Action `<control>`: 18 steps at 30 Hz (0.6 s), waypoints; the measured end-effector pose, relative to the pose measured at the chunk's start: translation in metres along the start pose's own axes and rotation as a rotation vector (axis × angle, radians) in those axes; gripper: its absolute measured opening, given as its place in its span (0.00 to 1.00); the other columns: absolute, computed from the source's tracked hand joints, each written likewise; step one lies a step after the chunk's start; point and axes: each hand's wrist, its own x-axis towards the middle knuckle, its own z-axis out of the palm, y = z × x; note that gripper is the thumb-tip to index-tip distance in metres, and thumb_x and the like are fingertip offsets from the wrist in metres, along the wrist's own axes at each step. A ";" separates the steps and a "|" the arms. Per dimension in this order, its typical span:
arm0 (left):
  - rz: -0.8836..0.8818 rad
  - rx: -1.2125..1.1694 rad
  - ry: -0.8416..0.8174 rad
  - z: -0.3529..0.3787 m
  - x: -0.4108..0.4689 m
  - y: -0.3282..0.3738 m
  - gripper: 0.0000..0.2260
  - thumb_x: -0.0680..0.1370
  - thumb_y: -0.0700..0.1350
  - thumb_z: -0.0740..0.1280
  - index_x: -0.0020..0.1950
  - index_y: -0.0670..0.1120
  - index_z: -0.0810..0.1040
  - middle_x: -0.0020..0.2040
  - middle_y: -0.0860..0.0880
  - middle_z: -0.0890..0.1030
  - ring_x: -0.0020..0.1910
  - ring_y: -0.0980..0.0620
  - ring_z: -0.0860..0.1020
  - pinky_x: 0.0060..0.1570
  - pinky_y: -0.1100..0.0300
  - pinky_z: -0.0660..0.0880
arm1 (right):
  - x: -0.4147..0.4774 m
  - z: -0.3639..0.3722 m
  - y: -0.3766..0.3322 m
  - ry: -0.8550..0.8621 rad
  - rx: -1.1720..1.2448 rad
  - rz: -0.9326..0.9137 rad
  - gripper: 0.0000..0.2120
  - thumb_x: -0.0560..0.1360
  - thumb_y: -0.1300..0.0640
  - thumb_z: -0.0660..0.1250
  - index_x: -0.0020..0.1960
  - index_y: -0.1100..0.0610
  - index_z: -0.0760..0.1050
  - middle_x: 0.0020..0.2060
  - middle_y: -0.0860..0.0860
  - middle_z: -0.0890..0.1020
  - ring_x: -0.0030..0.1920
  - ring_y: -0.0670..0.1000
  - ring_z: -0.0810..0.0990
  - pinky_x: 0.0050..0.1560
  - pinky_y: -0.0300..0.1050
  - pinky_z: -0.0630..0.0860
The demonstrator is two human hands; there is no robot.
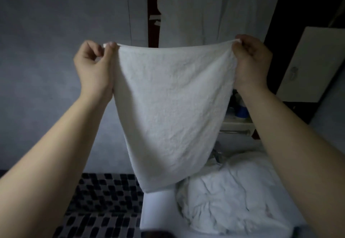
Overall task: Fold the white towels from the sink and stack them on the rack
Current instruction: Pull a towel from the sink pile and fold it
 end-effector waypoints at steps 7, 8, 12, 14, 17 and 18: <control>-0.003 0.015 -0.022 -0.040 -0.057 0.003 0.19 0.77 0.41 0.71 0.35 0.52 0.63 0.30 0.60 0.67 0.33 0.59 0.64 0.37 0.62 0.64 | -0.048 -0.036 0.004 -0.084 0.028 0.028 0.06 0.74 0.61 0.71 0.49 0.54 0.83 0.46 0.52 0.84 0.49 0.48 0.82 0.55 0.47 0.78; -0.004 0.004 -0.024 -0.046 -0.065 0.003 0.19 0.77 0.41 0.71 0.35 0.52 0.63 0.30 0.59 0.67 0.33 0.58 0.64 0.38 0.62 0.64 | -0.056 -0.041 0.005 -0.091 0.034 0.032 0.06 0.73 0.60 0.71 0.48 0.53 0.83 0.44 0.51 0.84 0.48 0.48 0.81 0.53 0.46 0.78; -0.031 -0.051 -0.052 -0.068 -0.090 0.005 0.21 0.76 0.41 0.73 0.33 0.54 0.64 0.33 0.56 0.68 0.35 0.57 0.65 0.40 0.62 0.66 | -0.089 -0.061 0.003 -0.120 0.072 0.065 0.05 0.71 0.59 0.71 0.47 0.54 0.83 0.39 0.46 0.84 0.44 0.49 0.80 0.49 0.45 0.74; -0.068 -0.102 -0.095 -0.078 -0.102 0.004 0.20 0.76 0.42 0.73 0.33 0.55 0.64 0.35 0.54 0.69 0.36 0.56 0.66 0.42 0.62 0.67 | -0.107 -0.070 0.000 -0.109 0.076 0.082 0.06 0.71 0.60 0.71 0.47 0.55 0.83 0.37 0.46 0.84 0.42 0.49 0.79 0.47 0.43 0.73; -0.140 -0.141 -0.141 -0.086 -0.119 -0.001 0.20 0.76 0.44 0.73 0.33 0.54 0.64 0.36 0.54 0.70 0.36 0.56 0.67 0.41 0.62 0.68 | -0.130 -0.082 -0.003 -0.077 0.091 0.137 0.06 0.71 0.61 0.70 0.48 0.55 0.83 0.36 0.46 0.84 0.40 0.47 0.79 0.44 0.40 0.74; -0.165 -0.145 -0.154 -0.089 -0.125 -0.003 0.20 0.75 0.44 0.73 0.33 0.54 0.64 0.35 0.55 0.71 0.36 0.57 0.67 0.41 0.62 0.69 | -0.138 -0.086 -0.003 -0.071 0.093 0.161 0.06 0.72 0.62 0.70 0.48 0.55 0.82 0.36 0.45 0.84 0.40 0.46 0.80 0.43 0.39 0.74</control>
